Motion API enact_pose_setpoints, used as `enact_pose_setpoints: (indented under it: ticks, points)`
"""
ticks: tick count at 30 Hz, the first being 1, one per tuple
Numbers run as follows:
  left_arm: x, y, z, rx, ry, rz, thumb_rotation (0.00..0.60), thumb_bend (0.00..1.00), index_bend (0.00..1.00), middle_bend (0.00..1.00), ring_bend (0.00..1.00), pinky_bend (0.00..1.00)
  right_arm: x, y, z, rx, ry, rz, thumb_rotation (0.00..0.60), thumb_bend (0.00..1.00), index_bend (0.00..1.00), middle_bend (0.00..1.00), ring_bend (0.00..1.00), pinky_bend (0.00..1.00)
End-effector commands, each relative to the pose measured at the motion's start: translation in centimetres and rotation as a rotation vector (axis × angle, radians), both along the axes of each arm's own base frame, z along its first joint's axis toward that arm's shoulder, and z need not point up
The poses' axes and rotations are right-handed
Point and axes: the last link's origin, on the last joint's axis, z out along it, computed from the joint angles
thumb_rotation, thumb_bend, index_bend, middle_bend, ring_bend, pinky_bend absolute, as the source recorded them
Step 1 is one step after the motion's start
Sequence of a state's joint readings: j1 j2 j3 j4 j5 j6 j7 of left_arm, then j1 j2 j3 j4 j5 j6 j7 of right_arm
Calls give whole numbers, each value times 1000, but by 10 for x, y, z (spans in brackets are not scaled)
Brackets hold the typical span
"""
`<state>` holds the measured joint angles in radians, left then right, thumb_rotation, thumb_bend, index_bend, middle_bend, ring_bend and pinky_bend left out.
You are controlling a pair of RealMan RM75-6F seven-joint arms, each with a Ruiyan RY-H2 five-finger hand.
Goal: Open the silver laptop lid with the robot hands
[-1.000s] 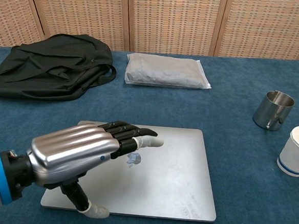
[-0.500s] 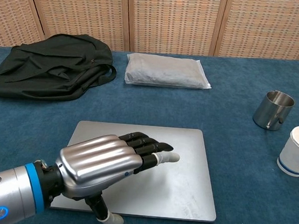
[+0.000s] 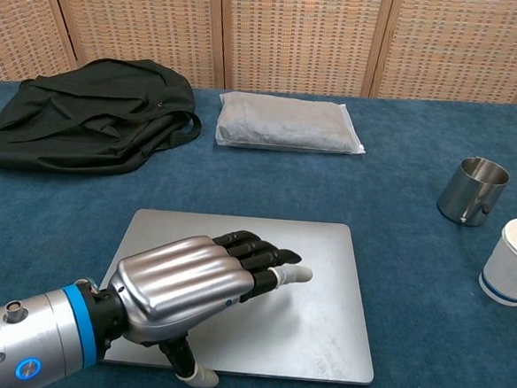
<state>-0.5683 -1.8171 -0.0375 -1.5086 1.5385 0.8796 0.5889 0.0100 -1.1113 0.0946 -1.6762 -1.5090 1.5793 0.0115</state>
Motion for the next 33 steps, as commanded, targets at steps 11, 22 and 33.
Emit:
enact_pose_setpoints:
  ticks: [11, 22, 33]
  points:
    - [-1, 2, -1, 8, 12, 6, 600, 339, 0, 0, 0, 0, 1, 0, -1, 1, 3, 1, 600, 2, 30, 0, 0, 0]
    - [0, 3, 5, 27, 9, -10, 600, 396, 0, 0, 0, 0, 2, 0, -2, 6, 5, 4, 600, 2, 30, 0, 0, 0]
    - [12, 26, 18, 175, -7, 84, 600, 544, 0, 0, 0, 0, 5, 3, -2, 9, -4, 24, 600, 7, 36, 0, 0, 0]
